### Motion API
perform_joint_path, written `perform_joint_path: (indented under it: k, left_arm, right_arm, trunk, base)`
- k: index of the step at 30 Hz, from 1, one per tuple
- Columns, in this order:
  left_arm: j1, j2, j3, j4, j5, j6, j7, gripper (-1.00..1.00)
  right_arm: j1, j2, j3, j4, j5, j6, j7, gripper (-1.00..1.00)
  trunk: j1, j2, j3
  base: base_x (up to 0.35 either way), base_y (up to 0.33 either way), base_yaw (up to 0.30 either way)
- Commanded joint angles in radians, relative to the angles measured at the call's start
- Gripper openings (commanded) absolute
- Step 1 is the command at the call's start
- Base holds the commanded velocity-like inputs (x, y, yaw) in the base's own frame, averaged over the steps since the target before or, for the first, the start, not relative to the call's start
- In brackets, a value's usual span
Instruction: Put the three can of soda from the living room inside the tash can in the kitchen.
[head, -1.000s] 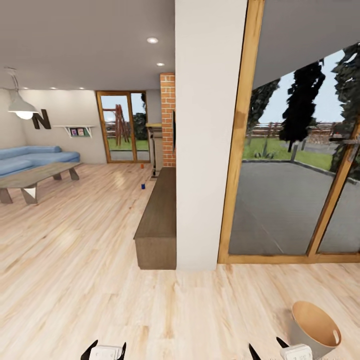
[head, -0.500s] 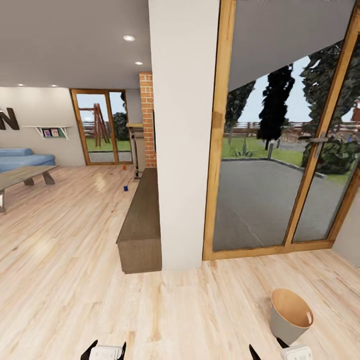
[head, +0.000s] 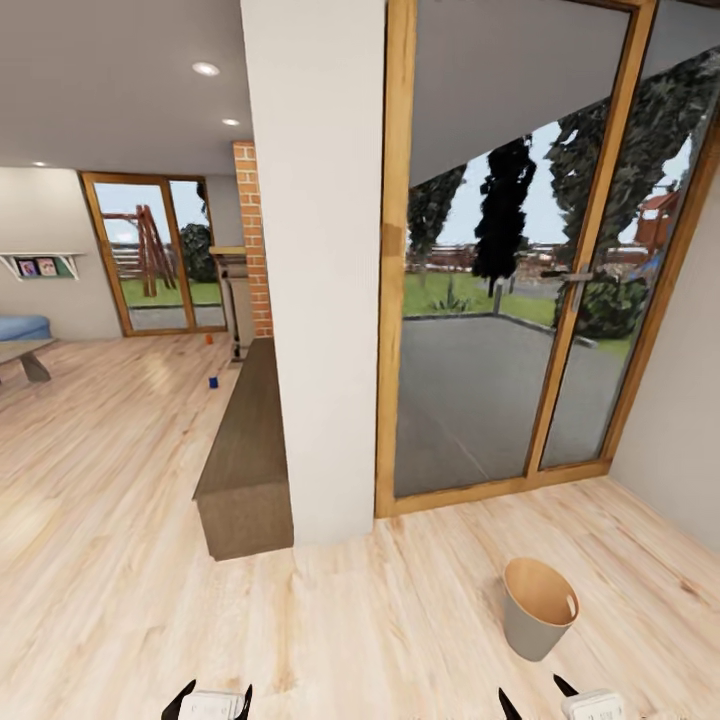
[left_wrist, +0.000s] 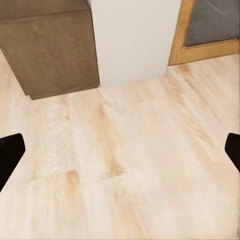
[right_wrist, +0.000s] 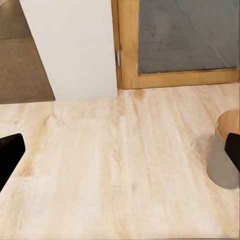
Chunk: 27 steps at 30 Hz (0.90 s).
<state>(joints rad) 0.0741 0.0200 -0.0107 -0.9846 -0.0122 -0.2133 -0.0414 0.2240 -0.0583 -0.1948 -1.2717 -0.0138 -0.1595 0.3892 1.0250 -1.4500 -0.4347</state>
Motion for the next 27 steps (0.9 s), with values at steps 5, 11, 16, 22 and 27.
perform_joint_path:
  k: [5,11,16,22,27]
  left_arm:
    - [0.000,0.000,0.000,0.000,0.000,0.000,0.000,1.00]
    - [0.000,0.000,0.001,0.000,0.000,0.000,0.000,1.00]
    - [0.000,0.000,0.002,0.001,0.007,0.001,-0.003,1.00]
    - [0.000,0.000,0.009,0.001,0.008,0.001,-0.006,1.00]
    - [0.000,0.000,0.012,0.002,0.008,0.002,-0.005,1.00]
  right_arm:
    - [0.000,0.000,-0.003,0.000,0.000,-0.001,-0.001,1.00]
    - [0.000,0.000,-0.008,-0.001,0.000,-0.004,-0.001,1.00]
    - [0.000,0.000,-0.011,-0.001,-0.001,-0.004,-0.002,1.00]
    - [0.000,0.000,-0.010,-0.002,0.000,-0.003,-0.001,1.00]
    - [0.000,0.000,-0.008,-0.002,0.000,-0.003,0.000,1.00]
  trunk:
    - [0.000,0.000,0.000]
    - [0.000,0.000,0.000]
    - [0.000,0.000,0.000]
    - [0.000,0.000,0.000]
    - [0.000,0.000,0.000]
  base:
    - [0.000,0.000,-0.247]
    - [0.000,0.000,-0.160]
    - [0.000,0.000,-0.039]
    - [0.000,0.000,-0.005]
    - [0.000,0.000,-0.001]
